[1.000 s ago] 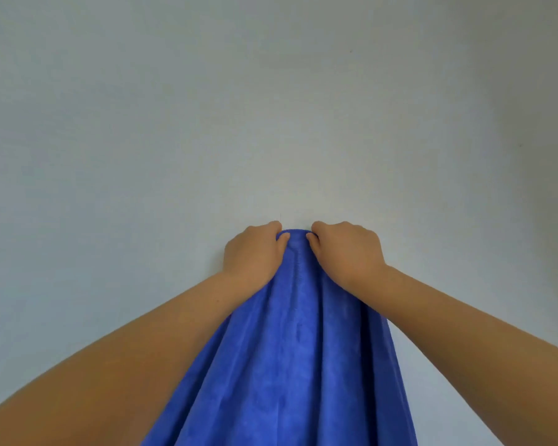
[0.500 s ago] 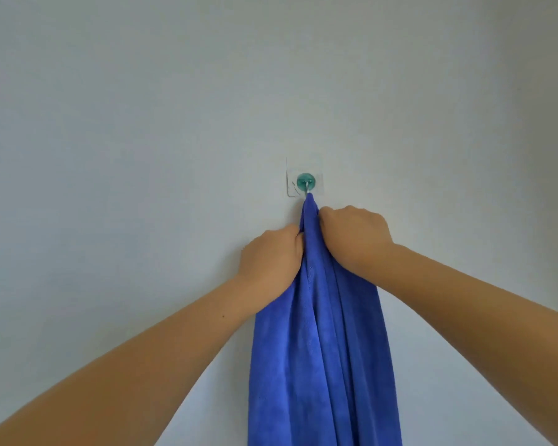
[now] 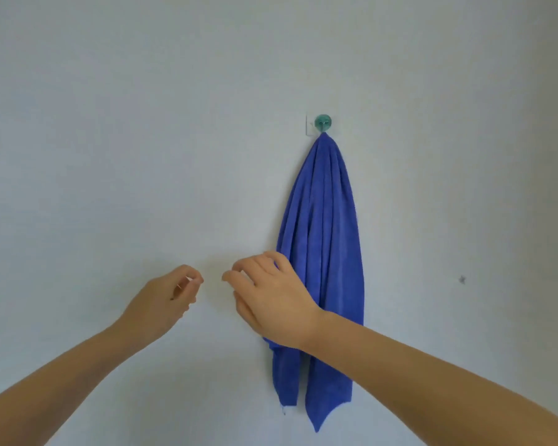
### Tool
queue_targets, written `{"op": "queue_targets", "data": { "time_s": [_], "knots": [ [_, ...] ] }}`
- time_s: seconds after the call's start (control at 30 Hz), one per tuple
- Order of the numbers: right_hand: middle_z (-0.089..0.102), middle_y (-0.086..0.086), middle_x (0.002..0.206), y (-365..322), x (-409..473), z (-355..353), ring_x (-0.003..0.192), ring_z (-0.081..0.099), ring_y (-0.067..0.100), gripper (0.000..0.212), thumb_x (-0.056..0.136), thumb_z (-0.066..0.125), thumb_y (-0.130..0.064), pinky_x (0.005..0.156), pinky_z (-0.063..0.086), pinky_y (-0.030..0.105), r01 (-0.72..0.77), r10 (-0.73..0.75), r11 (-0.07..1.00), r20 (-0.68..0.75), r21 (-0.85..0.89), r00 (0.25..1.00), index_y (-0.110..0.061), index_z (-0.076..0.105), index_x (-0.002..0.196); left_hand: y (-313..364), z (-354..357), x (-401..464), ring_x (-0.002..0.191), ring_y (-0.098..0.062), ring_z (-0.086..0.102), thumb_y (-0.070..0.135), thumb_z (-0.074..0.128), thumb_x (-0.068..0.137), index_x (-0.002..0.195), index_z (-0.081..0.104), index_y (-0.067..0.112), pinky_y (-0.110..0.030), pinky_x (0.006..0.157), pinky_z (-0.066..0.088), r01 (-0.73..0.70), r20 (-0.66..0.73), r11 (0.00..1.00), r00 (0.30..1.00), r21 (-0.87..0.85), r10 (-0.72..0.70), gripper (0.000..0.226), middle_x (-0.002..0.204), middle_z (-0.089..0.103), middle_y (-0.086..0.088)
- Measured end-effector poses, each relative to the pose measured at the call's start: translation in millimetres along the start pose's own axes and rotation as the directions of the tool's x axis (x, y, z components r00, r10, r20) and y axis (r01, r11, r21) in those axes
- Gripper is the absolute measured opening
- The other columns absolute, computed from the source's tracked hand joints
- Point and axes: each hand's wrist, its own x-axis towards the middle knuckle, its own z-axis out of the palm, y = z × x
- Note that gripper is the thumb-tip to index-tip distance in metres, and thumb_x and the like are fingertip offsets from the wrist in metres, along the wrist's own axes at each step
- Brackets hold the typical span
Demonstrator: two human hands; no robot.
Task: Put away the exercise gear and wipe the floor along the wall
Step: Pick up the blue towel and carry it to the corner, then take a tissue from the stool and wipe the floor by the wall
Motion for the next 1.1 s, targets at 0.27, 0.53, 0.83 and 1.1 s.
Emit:
{"op": "queue_targets", "data": {
  "time_s": [0.27, 0.53, 0.83, 1.1],
  "knots": [
    [0.058, 0.006, 0.127, -161, -91, 51, 0.116, 0.056, 0.023, 0.034, 0.088, 0.044, -0.023, 0.101, 0.040, 0.047, 0.087, -0.191, 0.879, 0.180, 0.469, 0.965, -0.018, 0.054, 0.120, -45, 17, -231, 0.077, -0.015, 0.056, 0.029, 0.044, 0.096, 0.113, 0.051, 0.023, -0.028, 0.069, 0.044, 0.497, -0.218, 0.852, 0.861, 0.164, -0.460, 0.019, 0.085, 0.058, 0.005],
    [0.046, 0.005, 0.143, -407, -172, -10, 0.131, 0.046, 0.022, 0.042, 0.092, 0.037, -0.029, 0.108, 0.034, 0.054, 0.121, -0.496, 0.559, 0.213, 0.820, 0.842, -0.023, 0.049, 0.132, -24, -57, -545, 0.116, -0.017, 0.047, 0.033, 0.040, 0.098, 0.138, 0.035, 0.021, -0.034, 0.096, 0.041, 0.835, -0.384, 0.309, 0.497, 0.455, -0.778, 0.042, 0.124, 0.050, -0.001],
    [0.048, 0.008, 0.143, -586, -226, -126, 0.130, 0.048, 0.025, 0.053, 0.089, 0.029, -0.042, 0.099, 0.037, 0.062, 0.017, -0.744, 0.434, 0.348, 0.901, 0.570, -0.024, 0.038, 0.138, 47, -100, -734, 0.126, -0.026, 0.045, 0.041, 0.039, 0.090, 0.144, 0.020, 0.018, -0.051, 0.107, 0.033, 0.738, -0.518, -0.169, 0.274, 0.654, -0.810, 0.061, 0.135, 0.048, -0.008],
    [-0.007, 0.003, 0.160, -713, -234, -202, 0.148, -0.006, 0.020, 0.055, 0.101, 0.019, -0.041, 0.114, -0.006, 0.057, 0.029, -0.821, 0.396, 0.340, 0.918, 0.460, -0.028, 0.002, 0.152, 58, -146, -861, 0.141, -0.025, 0.020, 0.042, 0.033, 0.097, 0.151, 0.006, 0.018, -0.051, 0.115, 0.010, 0.742, -0.482, -0.265, 0.089, 0.616, -0.872, 0.065, 0.151, 0.024, -0.009]
  ]
}}
